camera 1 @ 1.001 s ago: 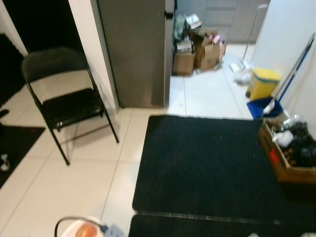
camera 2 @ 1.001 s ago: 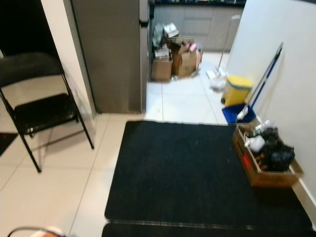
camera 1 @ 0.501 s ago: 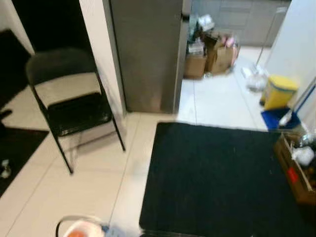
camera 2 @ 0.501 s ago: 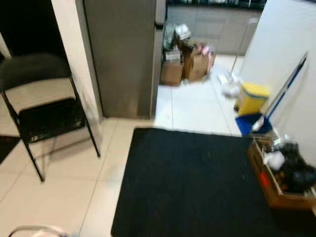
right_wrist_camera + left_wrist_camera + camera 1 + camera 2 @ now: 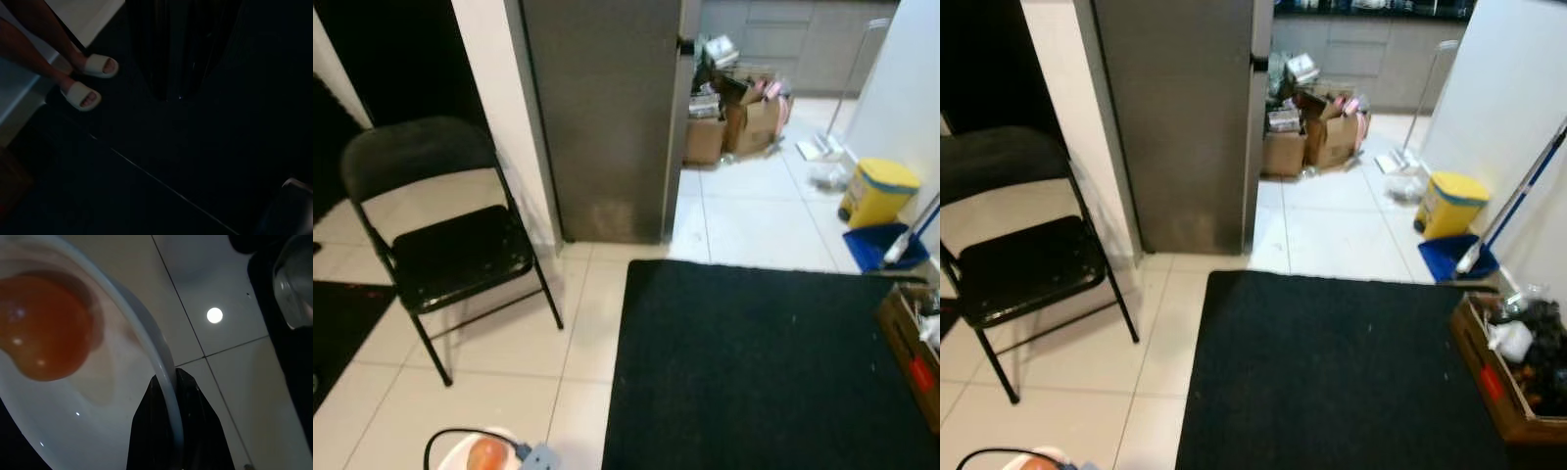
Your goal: Restocking fridge
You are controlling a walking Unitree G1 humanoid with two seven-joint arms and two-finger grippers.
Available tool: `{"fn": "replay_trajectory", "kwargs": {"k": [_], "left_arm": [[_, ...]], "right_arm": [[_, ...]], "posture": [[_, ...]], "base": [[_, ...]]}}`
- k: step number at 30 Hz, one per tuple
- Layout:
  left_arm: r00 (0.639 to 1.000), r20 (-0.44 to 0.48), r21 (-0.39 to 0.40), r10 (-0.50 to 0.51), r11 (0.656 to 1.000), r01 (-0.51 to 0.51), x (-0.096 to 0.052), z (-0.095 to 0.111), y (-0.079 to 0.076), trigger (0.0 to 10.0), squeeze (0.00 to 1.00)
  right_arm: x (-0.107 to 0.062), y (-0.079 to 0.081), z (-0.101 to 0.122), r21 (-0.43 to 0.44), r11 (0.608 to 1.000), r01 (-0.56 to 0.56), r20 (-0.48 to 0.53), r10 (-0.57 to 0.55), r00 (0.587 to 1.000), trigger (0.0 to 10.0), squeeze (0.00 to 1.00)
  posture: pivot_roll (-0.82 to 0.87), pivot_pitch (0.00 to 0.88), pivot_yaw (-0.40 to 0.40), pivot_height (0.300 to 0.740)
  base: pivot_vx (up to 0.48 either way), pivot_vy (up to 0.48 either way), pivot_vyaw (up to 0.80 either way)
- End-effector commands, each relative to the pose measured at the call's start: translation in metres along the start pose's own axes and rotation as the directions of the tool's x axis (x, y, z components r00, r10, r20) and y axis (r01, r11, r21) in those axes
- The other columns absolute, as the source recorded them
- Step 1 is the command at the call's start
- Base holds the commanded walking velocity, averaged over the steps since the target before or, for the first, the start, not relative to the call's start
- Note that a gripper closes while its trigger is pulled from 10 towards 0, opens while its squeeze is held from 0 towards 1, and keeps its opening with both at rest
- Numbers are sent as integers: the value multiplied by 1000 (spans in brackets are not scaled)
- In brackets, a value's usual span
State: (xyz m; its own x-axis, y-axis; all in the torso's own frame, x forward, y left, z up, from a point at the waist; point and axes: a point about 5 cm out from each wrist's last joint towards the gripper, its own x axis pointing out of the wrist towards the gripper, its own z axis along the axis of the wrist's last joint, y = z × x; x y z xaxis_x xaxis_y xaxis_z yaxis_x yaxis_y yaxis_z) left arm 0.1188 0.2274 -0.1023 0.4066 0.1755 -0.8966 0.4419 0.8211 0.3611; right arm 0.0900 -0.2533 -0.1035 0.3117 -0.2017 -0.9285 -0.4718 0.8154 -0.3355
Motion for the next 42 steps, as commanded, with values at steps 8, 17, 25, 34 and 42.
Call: {"fn": "replay_trajectory", "kwargs": {"k": [8,17,25,34,42], "left_arm": [[1000,27,22,15,1000,-15,1,8,5,10000,0],[1000,26,24,14,1000,-14,1,7,5,10000,0],[1000,24,21,8,1000,-9,1,7,2,10000,0],[1000,25,22,9,1000,-9,1,7,2,10000,0],[1000,23,20,7,1000,-7,1,6,2,10000,0]], "right_arm": [[-1,-7,-5,-3,1000,19,-2,-19,1000,10000,0],[-1,-5,-8,1,1000,16,-12,-16,1000,10000,0],[-2,-5,-10,26,999,25,-10,-24,1000,10000,0],[-2,-3,-9,17,1000,15,-3,-15,1000,10000,0],[-2,-2,-9,17,1000,12,-2,-12,1000,10000,0]], "posture": [[-20,0,8,740],[-22,0,7,740],[-24,0,8,740],[-24,0,9,740],[-23,0,10,740]], "base": [[339,0,0],[341,0,-267],[340,0,-633],[341,0,0],[343,0,0]]}}
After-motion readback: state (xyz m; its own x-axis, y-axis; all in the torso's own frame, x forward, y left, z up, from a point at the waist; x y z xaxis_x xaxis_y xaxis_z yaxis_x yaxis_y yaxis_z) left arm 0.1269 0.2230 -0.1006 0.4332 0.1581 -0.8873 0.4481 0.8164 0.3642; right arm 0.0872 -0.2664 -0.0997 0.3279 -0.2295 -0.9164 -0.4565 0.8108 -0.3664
